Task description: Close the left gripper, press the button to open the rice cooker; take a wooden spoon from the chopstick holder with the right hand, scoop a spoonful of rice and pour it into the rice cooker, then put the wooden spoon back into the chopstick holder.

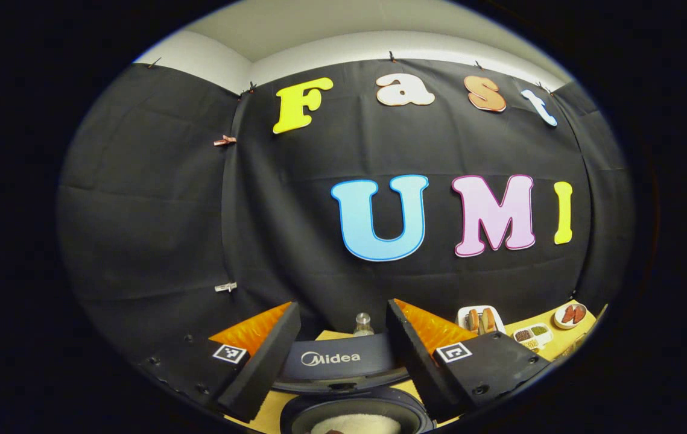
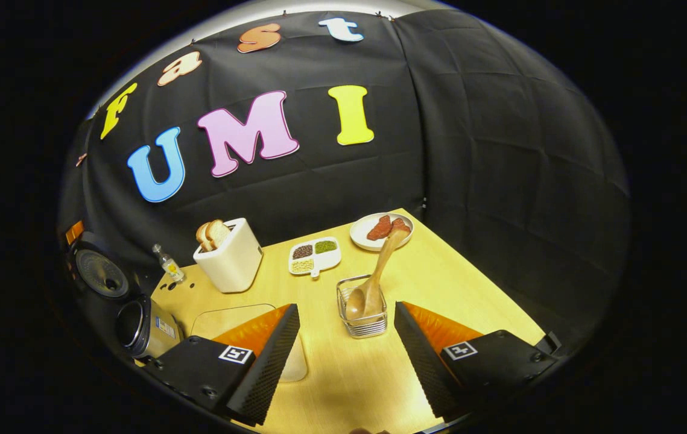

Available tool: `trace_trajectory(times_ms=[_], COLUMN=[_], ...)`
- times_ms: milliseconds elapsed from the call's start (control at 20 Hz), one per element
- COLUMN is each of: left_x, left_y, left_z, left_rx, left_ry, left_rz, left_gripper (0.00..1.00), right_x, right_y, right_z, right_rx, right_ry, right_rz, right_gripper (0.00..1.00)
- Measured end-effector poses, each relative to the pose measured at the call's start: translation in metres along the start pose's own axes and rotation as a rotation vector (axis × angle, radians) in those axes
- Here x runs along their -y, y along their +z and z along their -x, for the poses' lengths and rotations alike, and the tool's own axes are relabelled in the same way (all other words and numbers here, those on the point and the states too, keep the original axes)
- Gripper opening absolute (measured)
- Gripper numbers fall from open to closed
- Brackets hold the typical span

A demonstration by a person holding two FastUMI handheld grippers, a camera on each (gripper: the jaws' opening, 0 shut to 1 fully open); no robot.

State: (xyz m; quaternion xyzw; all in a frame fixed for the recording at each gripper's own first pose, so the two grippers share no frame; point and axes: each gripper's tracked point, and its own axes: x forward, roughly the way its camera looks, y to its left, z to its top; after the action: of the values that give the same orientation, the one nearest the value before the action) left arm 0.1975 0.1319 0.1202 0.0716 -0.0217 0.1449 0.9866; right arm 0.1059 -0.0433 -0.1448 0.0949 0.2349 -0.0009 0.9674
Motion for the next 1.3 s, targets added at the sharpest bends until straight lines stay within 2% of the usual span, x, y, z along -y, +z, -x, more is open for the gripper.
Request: trace_trajectory(times_ms=[250, 550, 800, 1300], left_x=[0.006, 0.018, 0.025, 0.033], left_y=[-0.024, -0.071, -0.130, -0.201], left_z=[0.040, 0.086, 0.113, 0.123], left_rx=[-0.129, -0.281, -0.367, -0.391], left_ry=[0.007, 0.017, 0.041, 0.058], left_rz=[0.071, 0.078, 0.087, 0.071], left_gripper=[0.99, 0.99, 0.99, 0.99], right_x=[-0.008, -0.020, -0.020, -0.004], right_y=[0.002, -0.009, -0.023, -0.036], right_z=[-0.010, -0.015, -0.018, -0.015], right_rx=[-0.006, -0.042, -0.084, -0.127], right_ry=[0.028, 0.089, 0.122, 0.154], right_rz=[0.006, 0.041, 0.052, 0.066], right_gripper=[0.99, 0.99, 0.99, 0.99])
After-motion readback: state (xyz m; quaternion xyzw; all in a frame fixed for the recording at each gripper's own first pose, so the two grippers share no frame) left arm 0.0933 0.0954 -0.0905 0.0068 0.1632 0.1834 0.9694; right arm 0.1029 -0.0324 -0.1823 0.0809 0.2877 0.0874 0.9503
